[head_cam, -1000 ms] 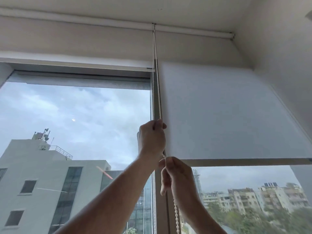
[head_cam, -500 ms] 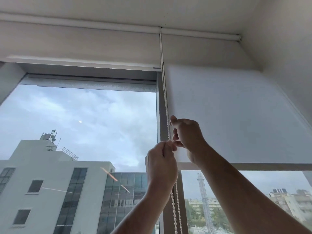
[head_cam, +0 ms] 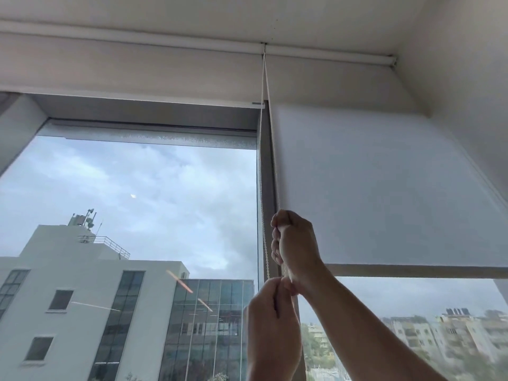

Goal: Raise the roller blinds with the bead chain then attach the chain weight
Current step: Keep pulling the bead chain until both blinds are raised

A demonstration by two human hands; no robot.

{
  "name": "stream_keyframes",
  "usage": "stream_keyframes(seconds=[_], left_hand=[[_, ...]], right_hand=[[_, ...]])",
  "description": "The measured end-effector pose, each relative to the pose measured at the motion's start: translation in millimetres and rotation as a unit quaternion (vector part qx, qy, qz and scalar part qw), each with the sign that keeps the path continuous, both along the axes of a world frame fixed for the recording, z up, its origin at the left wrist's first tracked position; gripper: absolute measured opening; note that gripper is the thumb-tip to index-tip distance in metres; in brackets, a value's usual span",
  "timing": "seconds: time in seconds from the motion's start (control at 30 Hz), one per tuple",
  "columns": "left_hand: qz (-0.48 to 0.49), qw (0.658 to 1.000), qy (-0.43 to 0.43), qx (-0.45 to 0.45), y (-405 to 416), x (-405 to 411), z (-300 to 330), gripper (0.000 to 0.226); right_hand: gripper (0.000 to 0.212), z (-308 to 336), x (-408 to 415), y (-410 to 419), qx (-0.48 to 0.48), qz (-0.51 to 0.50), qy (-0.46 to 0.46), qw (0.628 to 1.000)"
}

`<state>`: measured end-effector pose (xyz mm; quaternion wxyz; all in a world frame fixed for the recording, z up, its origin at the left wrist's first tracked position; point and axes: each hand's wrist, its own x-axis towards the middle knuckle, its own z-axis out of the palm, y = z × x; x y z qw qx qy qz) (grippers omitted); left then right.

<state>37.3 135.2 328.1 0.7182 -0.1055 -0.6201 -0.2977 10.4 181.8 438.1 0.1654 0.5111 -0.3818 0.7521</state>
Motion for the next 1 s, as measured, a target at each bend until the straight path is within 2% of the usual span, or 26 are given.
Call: stream_keyframes(seconds=[0.1,0.2,0.33,0.53,0.63,0.8,1.0], left_hand=[[-0.029,0.999,-0.008,0.013,-8,-10,-16,0.033],[-0.044,0.999,-0.024,0.005,-13,-17,-21,0.03],[-0.086,0.995,-0.04,-0.003,-20,-25,-31,0.034],[-0.129,0.987,-0.083,0.04,-28,-43,-65,0.04],[-0.136,0.984,-0.102,0.045,-29,-46,-85,0.036],[-0.138,0.979,-0.134,0.064,-27,-48,-112,0.043],[-0.138,0.974,-0.165,0.068,-28,-47,-158,0.031]], right_hand=[[0.039,-16,-10,-6,0.003,0.018,-0.012,1.0],[0.032,-23,-16,-9,0.008,0.029,-0.024,0.999],[0.027,-36,-24,-13,0.034,0.016,-0.018,0.999],[0.027,-78,-42,-18,0.067,0.03,-0.035,0.997],[0.026,-100,-50,-16,0.074,0.002,-0.031,0.997],[0.025,-139,-56,-12,0.084,-0.055,-0.017,0.995],[0.022,-192,-59,-8,0.118,-0.049,-0.017,0.992]])
